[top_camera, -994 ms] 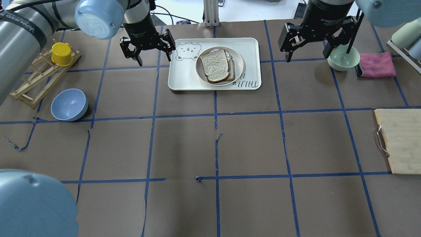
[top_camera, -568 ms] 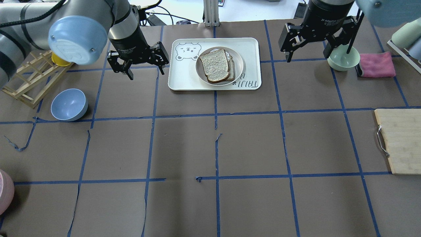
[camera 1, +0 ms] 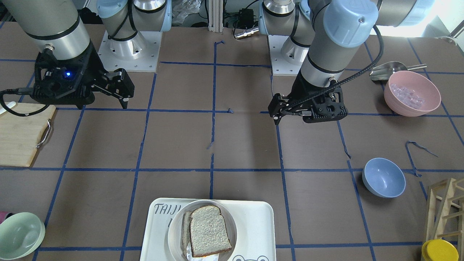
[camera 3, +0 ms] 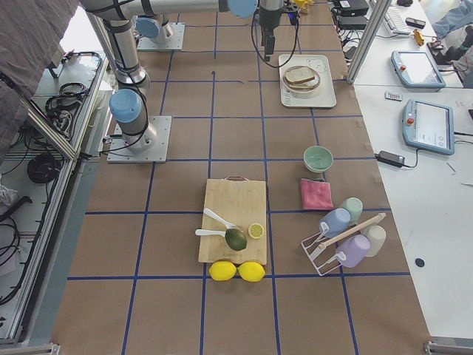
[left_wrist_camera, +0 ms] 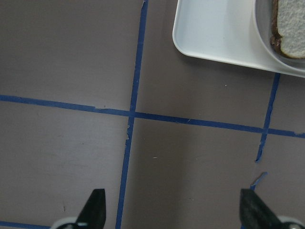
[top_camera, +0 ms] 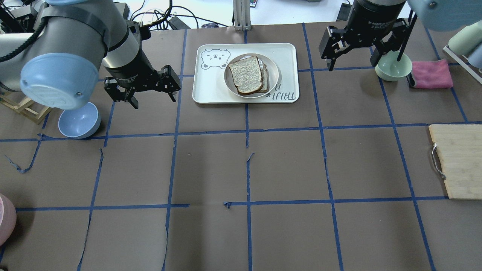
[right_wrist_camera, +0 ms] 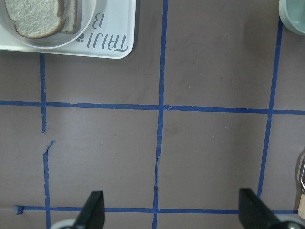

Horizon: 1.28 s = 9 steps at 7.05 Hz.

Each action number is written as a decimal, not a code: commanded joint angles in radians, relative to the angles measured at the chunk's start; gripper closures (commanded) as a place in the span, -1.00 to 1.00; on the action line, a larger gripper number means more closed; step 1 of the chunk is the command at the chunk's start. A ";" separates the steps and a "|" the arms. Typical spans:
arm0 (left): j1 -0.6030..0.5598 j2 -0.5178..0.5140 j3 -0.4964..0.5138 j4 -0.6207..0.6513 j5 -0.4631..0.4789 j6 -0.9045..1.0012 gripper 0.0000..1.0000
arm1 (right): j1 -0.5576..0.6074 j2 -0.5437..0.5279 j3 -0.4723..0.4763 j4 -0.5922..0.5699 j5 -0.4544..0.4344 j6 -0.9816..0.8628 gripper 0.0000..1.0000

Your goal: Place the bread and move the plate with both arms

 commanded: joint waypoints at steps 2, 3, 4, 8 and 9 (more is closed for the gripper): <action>0.030 0.039 0.001 -0.088 0.005 0.094 -1.00 | 0.000 0.000 -0.001 0.000 0.000 0.000 -1.00; 0.030 0.047 0.003 -0.089 0.009 0.094 -1.00 | 0.000 0.000 -0.001 0.000 -0.002 0.000 -1.00; 0.030 0.058 0.003 -0.089 0.011 0.094 -1.00 | 0.000 0.000 -0.001 0.000 -0.002 0.000 -1.00; 0.031 0.084 0.001 -0.139 0.012 0.096 -1.00 | 0.000 0.000 -0.001 0.000 -0.003 0.002 -1.00; 0.031 0.084 0.001 -0.141 0.012 0.096 -1.00 | 0.000 0.000 -0.001 0.000 -0.003 0.002 -1.00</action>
